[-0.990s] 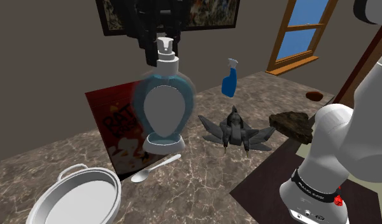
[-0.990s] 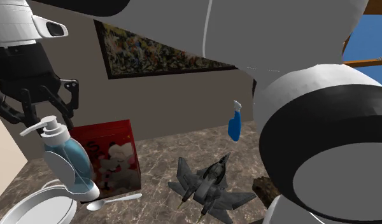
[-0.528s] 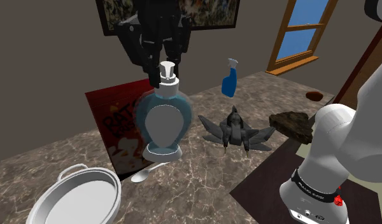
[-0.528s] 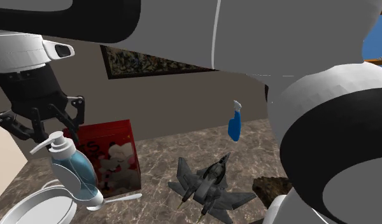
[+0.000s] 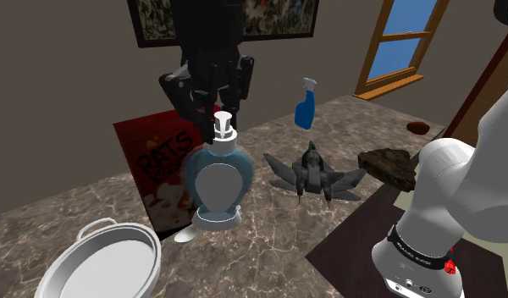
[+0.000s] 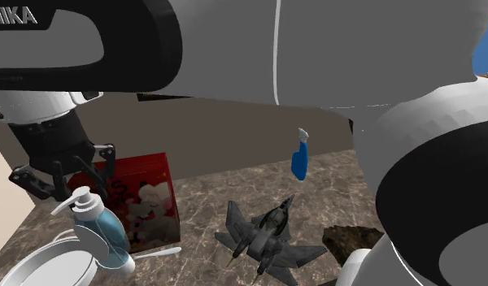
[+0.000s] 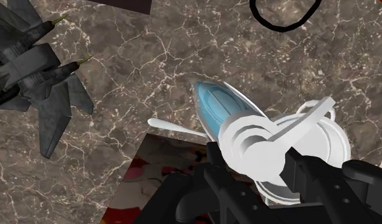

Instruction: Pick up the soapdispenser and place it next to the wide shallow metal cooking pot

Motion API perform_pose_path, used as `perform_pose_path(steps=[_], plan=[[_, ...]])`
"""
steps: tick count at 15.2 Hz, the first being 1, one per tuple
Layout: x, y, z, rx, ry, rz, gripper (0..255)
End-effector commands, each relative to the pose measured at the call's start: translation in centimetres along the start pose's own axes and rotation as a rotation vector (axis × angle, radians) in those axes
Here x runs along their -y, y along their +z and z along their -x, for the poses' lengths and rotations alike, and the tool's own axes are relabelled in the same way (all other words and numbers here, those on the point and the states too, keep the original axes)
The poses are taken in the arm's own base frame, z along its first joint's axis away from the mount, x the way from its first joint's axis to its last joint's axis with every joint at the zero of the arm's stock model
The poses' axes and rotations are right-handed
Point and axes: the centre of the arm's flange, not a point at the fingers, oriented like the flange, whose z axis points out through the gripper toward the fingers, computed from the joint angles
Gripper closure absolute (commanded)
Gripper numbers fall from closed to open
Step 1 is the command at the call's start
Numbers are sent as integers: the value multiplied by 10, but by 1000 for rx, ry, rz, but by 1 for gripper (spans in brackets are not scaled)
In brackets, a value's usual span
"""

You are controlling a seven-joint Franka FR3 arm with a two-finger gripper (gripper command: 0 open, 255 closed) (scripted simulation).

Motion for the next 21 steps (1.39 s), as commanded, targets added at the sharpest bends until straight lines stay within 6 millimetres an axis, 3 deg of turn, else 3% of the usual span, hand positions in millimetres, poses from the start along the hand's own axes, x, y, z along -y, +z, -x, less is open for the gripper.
perform_pose_path(steps=[1,21], plan=[[0,10,1,-1,0,-1,255],[4,116,0,-1,0,-1,255]])
